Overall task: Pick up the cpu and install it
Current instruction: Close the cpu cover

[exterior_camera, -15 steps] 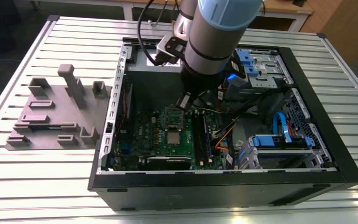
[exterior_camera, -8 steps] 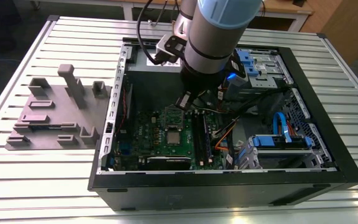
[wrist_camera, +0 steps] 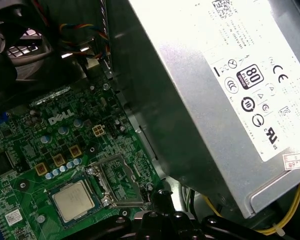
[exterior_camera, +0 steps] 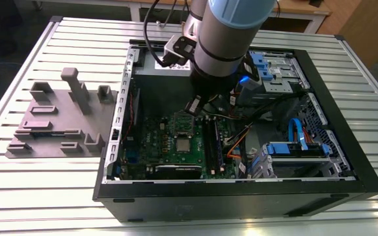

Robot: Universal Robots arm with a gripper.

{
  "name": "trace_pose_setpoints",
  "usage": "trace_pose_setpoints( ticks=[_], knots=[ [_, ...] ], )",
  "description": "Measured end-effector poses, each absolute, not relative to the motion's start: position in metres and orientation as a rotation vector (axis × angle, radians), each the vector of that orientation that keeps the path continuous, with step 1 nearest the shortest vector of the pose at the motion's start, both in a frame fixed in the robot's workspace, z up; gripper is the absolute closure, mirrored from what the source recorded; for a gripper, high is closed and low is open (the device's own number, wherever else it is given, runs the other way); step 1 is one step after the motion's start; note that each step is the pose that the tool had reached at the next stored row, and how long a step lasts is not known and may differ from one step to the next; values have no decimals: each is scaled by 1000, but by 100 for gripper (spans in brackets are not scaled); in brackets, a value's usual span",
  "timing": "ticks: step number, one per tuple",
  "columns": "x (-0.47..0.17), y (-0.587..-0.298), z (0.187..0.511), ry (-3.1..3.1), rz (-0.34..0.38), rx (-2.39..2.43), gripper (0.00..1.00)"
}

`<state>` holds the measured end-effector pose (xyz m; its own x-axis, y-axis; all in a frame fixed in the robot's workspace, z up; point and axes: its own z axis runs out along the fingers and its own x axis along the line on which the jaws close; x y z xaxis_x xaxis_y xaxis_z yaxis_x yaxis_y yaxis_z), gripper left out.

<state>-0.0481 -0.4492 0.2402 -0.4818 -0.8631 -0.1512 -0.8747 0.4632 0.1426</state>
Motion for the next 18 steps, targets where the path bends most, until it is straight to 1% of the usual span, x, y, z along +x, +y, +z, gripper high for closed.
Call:
trace_pose_setpoints(
  ticks=[18],
  knots=[
    [-49,-456,241,2639,307,-1569,90]
  ],
)
